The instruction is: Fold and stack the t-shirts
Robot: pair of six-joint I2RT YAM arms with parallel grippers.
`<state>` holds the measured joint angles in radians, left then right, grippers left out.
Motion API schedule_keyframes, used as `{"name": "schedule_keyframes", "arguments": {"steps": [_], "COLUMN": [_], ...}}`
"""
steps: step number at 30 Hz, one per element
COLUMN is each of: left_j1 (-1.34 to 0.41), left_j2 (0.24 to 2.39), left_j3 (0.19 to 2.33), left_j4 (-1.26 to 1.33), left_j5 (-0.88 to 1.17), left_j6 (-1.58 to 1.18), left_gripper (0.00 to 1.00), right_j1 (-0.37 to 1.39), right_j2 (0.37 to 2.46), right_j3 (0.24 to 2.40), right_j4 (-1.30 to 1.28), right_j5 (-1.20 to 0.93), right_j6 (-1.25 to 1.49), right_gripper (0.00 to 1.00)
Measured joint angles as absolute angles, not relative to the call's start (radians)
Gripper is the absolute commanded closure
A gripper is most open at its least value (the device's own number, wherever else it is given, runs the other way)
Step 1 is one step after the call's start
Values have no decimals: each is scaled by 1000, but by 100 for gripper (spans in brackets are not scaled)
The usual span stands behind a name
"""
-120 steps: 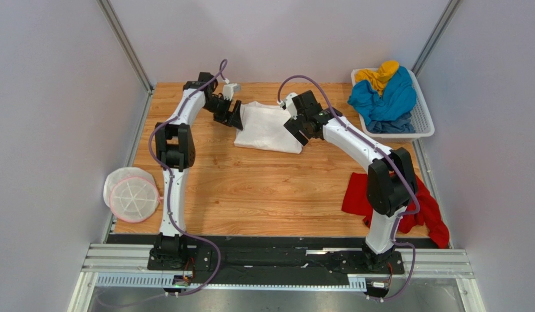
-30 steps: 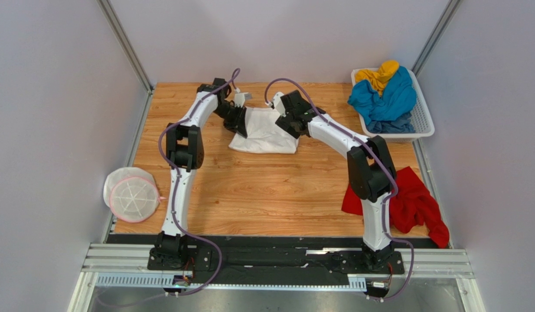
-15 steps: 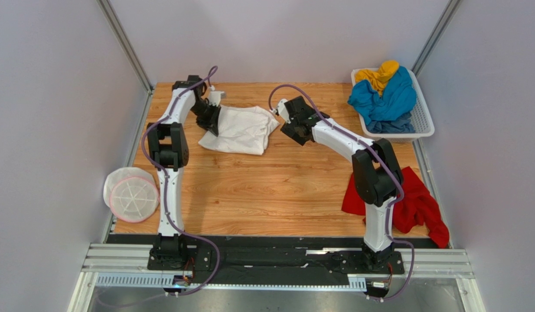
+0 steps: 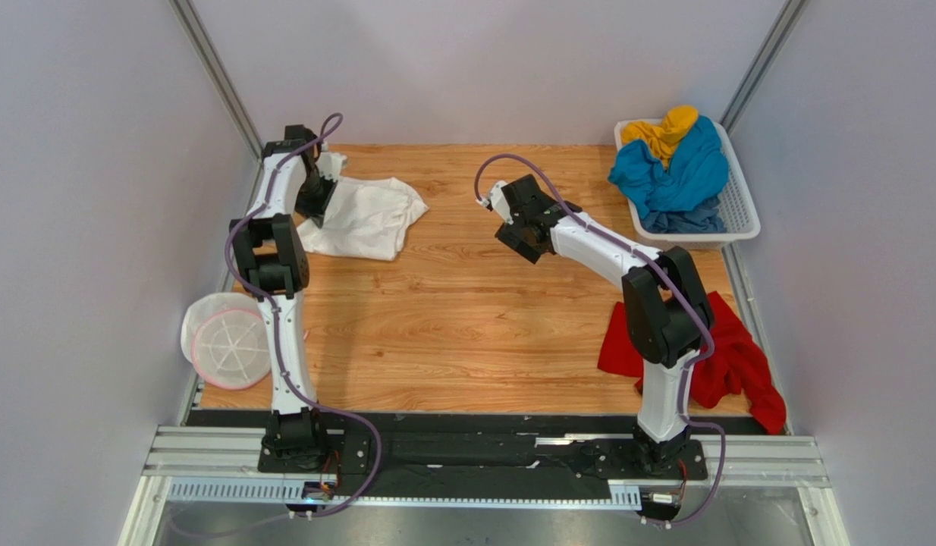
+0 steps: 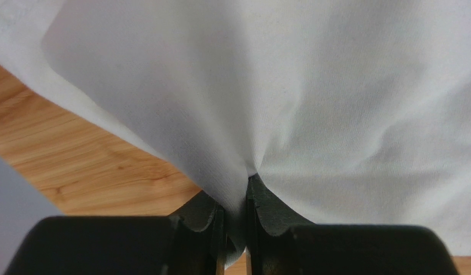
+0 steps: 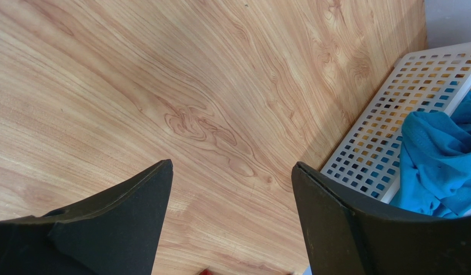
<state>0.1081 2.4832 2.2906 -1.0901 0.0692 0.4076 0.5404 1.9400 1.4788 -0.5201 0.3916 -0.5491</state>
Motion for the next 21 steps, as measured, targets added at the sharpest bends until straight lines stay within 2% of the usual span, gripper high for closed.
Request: {"name": "schedule_keyframes", "arguments": {"steps": [6,21], "left_j1": [108,158], "left_j2": [2493,2595], "left_j3": [2317,2411], "left_j4": [-990,-803], "left_j5": [-75,-285], "left_j6": [447,475], "left_gripper": [100,100], "right_j1": [543,543], "right_j2": [1924,1924], "right_j3": [1456,1420], "right_j4": [-523,-526], "right_j5": [390,383], "right_j6": [-541,-527], "right_gripper": [20,20]}}
